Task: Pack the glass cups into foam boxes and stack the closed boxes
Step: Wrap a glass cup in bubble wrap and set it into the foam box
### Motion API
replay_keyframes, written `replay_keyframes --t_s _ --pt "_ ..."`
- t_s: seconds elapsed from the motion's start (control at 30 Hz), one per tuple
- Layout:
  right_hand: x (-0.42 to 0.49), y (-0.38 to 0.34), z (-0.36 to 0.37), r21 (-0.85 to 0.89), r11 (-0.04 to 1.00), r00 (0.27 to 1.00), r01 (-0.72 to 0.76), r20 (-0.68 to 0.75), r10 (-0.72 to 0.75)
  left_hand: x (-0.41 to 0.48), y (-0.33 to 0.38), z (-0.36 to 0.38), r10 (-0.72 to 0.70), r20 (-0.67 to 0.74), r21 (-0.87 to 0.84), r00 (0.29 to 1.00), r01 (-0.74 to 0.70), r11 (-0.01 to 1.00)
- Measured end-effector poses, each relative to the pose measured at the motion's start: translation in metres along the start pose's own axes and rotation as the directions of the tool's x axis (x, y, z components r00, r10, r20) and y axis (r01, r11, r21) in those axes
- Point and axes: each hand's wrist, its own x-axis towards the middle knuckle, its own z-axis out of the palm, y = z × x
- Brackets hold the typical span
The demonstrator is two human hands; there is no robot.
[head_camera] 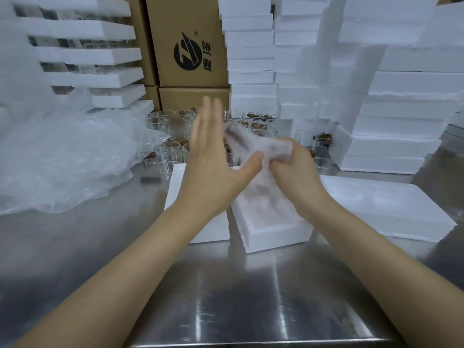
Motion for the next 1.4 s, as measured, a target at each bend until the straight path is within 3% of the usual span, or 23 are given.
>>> replay_keyframes --t_s 0.07,0.13,0.23,0.4,0.53,0.67,0.8,0.83,0.9,0.97,1.13,1.23,1.4 --pt "-0.003 -0.005 0.0 0.322 0.938 0.98 -0.125 0.19 0.065 0.0 0.001 0.001 -0.133 0.125 -0.179 0.983 0.154 0.972" --pt "-0.009 -0.008 0.005 0.427 0.894 0.94 -0.137 0.34 -0.019 0.0 0.002 0.003 -0.161 0.241 -0.334 0.957 0.238 0.912" --pt "-0.013 -0.006 0.016 0.428 0.888 0.912 -0.165 0.41 -0.028 0.003 0.0 0.004 -0.19 0.199 -0.445 0.961 0.261 0.857" --pt "-0.012 -0.003 0.014 0.308 0.937 0.873 -0.166 0.487 -0.005 0.01 -0.008 -0.003 -0.292 0.05 -0.338 0.955 0.292 0.895" --pt "-0.017 -0.005 0.018 0.142 0.988 0.918 -0.052 0.397 -0.009 0.013 -0.016 -0.008 -0.294 -0.029 -0.215 0.955 0.281 0.935" --pt "-0.016 0.0 0.019 0.095 0.995 0.934 0.026 0.352 -0.059 0.006 -0.012 -0.005 -0.118 -0.006 -0.047 0.993 0.118 0.992" --pt "-0.009 0.004 0.017 0.255 0.96 0.957 -0.114 0.288 0.037 0.008 -0.005 -0.002 -0.092 0.119 -0.138 0.989 0.108 0.984" --pt "-0.007 0.004 0.016 0.225 0.97 0.963 -0.091 0.27 0.027 0.007 -0.005 -0.002 -0.087 0.18 -0.145 0.98 0.114 0.983" --pt "-0.008 0.004 0.013 0.005 0.999 0.975 0.052 0.214 -0.052 0.004 -0.005 0.001 -0.05 0.258 -0.083 0.965 0.074 0.994" --pt "-0.009 0.006 0.012 -0.21 0.965 0.975 0.155 0.192 -0.115 0.003 -0.008 0.003 -0.025 0.216 0.005 0.976 0.025 1.0" --pt "-0.009 0.007 0.014 -0.318 0.901 0.955 0.296 0.128 -0.268 0.001 -0.01 0.003 0.004 0.089 0.022 0.996 -0.006 1.0" --pt "-0.009 0.009 0.014 -0.319 0.887 0.943 0.334 0.109 -0.316 -0.001 -0.007 0.002 0.062 0.087 0.071 0.994 -0.069 0.995" --pt "-0.006 0.005 0.004 -0.12 0.974 0.981 0.19 -0.009 -0.192 -0.008 0.006 0.007 0.226 0.063 0.093 0.972 -0.231 0.968"
